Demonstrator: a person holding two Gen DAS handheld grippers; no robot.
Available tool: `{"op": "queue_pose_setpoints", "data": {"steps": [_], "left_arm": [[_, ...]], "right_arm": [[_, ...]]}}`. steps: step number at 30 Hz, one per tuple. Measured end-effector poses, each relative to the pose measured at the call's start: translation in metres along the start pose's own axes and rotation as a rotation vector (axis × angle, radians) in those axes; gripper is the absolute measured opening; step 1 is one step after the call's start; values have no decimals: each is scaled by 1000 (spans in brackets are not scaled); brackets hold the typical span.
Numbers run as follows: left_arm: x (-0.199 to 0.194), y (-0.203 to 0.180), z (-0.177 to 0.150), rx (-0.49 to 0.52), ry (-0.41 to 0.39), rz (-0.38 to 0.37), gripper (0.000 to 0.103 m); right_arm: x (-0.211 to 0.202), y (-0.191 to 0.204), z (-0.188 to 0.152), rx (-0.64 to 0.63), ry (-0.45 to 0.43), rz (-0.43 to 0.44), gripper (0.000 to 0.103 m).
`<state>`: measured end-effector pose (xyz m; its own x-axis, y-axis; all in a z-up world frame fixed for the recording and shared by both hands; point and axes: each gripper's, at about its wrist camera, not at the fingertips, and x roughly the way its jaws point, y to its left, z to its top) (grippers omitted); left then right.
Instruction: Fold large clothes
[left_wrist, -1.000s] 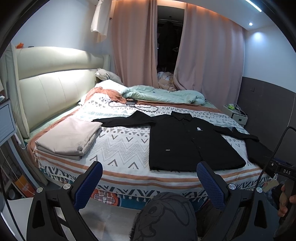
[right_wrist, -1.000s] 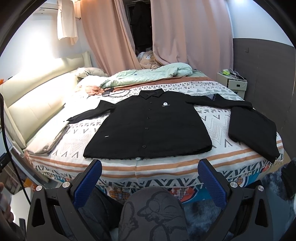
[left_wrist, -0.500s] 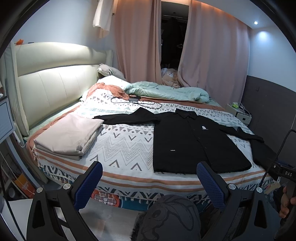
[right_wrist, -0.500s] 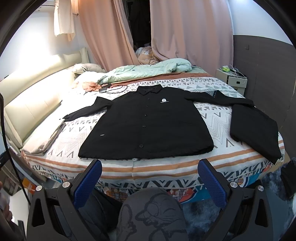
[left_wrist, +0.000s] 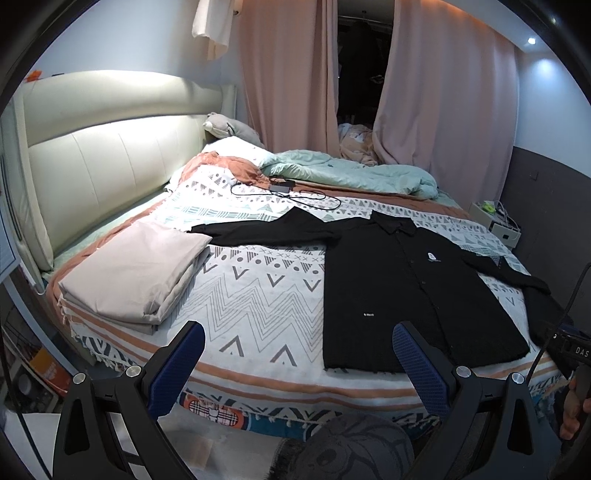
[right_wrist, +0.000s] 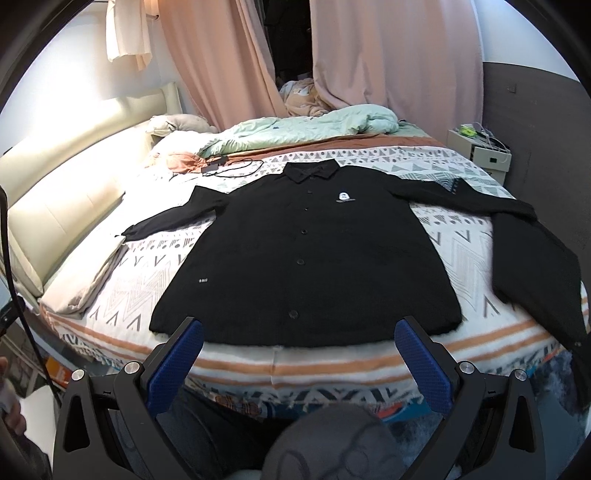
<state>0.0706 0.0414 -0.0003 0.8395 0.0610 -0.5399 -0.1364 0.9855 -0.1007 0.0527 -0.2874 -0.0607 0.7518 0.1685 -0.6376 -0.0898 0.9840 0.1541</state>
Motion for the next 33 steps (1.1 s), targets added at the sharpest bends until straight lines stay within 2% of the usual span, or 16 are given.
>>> {"op": "queue_pose_setpoints", "data": {"steps": [8, 19, 23, 33], "left_arm": [[60, 1, 28, -21, 32, 23, 102], [163, 19, 69, -56, 108, 52, 101], [196, 30, 82, -99, 126, 48, 95], [277, 60, 115, -200, 182, 49, 82]], "right_arm": [[57, 3, 40, -17, 18, 31, 103], [151, 4, 95, 4, 63, 63, 103], [184, 13, 111, -5, 66, 87, 103], [262, 32, 146, 29, 97, 133, 90]]}}
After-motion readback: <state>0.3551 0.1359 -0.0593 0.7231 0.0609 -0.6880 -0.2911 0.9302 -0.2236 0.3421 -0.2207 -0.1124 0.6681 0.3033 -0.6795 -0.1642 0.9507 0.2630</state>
